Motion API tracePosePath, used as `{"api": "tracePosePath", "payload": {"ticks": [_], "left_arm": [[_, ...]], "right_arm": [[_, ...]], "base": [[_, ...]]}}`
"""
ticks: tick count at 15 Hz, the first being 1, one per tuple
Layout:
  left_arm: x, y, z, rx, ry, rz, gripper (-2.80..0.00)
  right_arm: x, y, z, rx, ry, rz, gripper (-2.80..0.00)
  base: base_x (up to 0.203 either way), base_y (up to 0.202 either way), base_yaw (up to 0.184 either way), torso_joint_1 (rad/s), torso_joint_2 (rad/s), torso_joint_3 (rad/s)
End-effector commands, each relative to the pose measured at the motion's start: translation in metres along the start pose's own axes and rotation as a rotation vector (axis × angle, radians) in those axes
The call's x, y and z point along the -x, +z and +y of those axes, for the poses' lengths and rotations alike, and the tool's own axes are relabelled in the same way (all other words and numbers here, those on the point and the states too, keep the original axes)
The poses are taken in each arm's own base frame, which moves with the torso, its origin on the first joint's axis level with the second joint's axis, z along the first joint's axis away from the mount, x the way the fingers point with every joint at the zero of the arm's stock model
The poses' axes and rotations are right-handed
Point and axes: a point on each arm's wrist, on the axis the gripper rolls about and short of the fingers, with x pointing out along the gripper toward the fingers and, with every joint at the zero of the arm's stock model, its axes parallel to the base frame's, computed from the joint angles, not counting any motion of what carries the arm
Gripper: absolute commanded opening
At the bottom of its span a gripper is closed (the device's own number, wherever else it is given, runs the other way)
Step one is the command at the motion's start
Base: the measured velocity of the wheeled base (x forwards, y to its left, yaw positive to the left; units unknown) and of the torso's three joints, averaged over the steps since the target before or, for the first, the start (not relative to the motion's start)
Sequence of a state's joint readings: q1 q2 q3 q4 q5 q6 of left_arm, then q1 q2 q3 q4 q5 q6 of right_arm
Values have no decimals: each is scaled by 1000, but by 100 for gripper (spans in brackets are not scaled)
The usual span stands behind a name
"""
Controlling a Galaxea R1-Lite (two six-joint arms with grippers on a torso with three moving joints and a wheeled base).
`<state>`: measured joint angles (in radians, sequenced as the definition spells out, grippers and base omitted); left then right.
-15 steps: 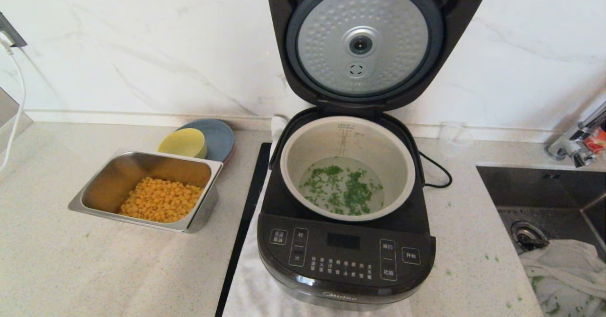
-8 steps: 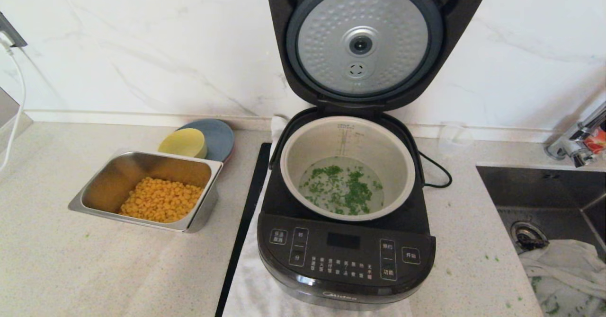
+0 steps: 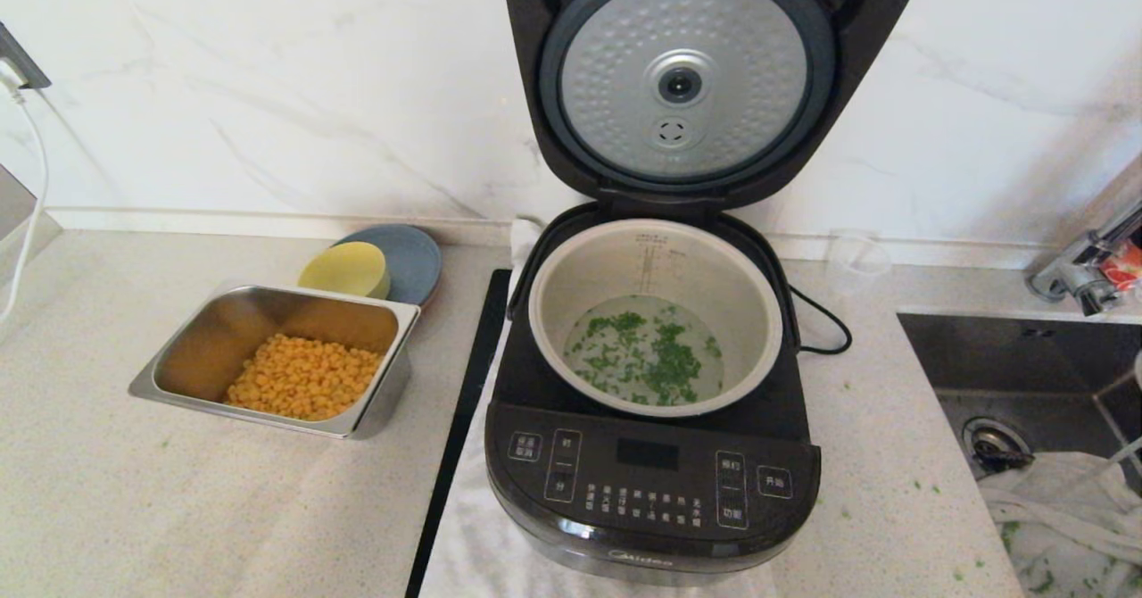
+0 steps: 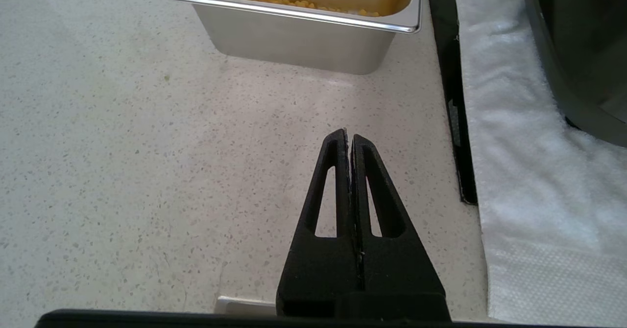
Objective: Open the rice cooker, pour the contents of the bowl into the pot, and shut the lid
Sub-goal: Fill a bowl with water from the tap, then pour the water from the bowl into the rice cooker
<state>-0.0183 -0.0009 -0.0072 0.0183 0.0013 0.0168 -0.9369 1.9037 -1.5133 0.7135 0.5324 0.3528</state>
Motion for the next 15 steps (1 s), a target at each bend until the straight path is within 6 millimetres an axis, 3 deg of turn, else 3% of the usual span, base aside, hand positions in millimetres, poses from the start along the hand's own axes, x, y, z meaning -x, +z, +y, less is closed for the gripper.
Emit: {"api": "tracePosePath", "payload": {"ticks": [1, 3, 6, 11, 15], "left_arm": [[0, 0, 0, 0, 0, -3, -280], [0, 0, 0, 0, 0, -1, -280], [0, 0, 0, 0, 0, -1, -280], [0, 0, 0, 0, 0, -3, -280], [0, 0, 0, 0, 0, -2, -280]], "right_arm": [[37, -55, 49, 166, 40, -28, -280], [45, -100, 83, 316, 57, 5, -280], [60, -153, 120, 477, 101, 88, -280], [96, -226, 181, 692, 210, 195, -280], [103, -274, 226, 800, 278, 214, -280]], "base": [[0, 0, 0, 0, 0, 0], [0, 0, 0, 0, 0, 0], [0, 0, 0, 0, 0, 0], [0, 0, 0, 0, 0, 0], [0, 0, 0, 0, 0, 0]]}}
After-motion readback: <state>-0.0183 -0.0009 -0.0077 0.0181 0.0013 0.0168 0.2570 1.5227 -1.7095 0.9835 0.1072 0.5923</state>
